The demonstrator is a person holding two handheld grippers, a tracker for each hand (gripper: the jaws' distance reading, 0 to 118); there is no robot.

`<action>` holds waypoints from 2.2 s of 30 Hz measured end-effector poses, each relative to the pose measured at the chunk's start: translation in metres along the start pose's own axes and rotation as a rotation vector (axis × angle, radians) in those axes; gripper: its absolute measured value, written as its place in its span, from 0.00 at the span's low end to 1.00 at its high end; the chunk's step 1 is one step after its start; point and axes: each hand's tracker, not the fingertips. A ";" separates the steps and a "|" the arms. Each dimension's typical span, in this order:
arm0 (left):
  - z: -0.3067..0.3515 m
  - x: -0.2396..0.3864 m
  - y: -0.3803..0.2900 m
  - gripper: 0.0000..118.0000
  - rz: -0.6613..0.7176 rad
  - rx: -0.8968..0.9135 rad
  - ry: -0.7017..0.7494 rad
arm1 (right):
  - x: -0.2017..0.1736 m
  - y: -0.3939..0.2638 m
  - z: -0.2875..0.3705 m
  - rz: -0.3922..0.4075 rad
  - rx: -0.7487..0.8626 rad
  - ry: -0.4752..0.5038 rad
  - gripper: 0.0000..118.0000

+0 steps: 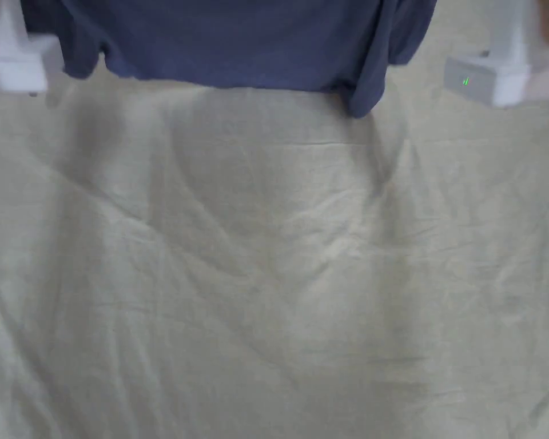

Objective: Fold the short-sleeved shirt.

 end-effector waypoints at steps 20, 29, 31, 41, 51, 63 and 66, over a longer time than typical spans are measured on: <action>0.128 -0.055 -0.232 0.00 0.327 -0.341 -0.072 | -0.021 -0.281 0.078 -0.056 -0.342 0.186 0.06; 0.218 -0.084 -0.283 0.00 0.437 -0.322 -0.068 | -0.012 -0.319 0.158 -0.030 -0.323 0.231 0.06; 0.234 -0.088 -0.293 0.00 0.427 -0.319 -0.067 | -0.012 -0.328 0.173 -0.014 -0.319 0.235 0.06; 0.256 -0.086 -0.324 0.00 0.331 -0.372 -0.034 | -0.027 -0.381 0.187 0.044 -0.436 0.268 0.06; 0.274 -0.119 -0.297 1.00 0.418 -0.329 -0.051 | -0.010 -0.361 0.197 -0.028 -0.448 0.261 0.76; 0.306 -0.112 -0.202 1.00 0.230 -0.020 -0.078 | 0.032 -0.280 0.263 -0.266 0.007 0.153 0.79; 0.311 -0.096 -0.202 1.00 0.154 0.028 -0.068 | 0.027 -0.278 0.270 -0.253 0.127 0.104 0.80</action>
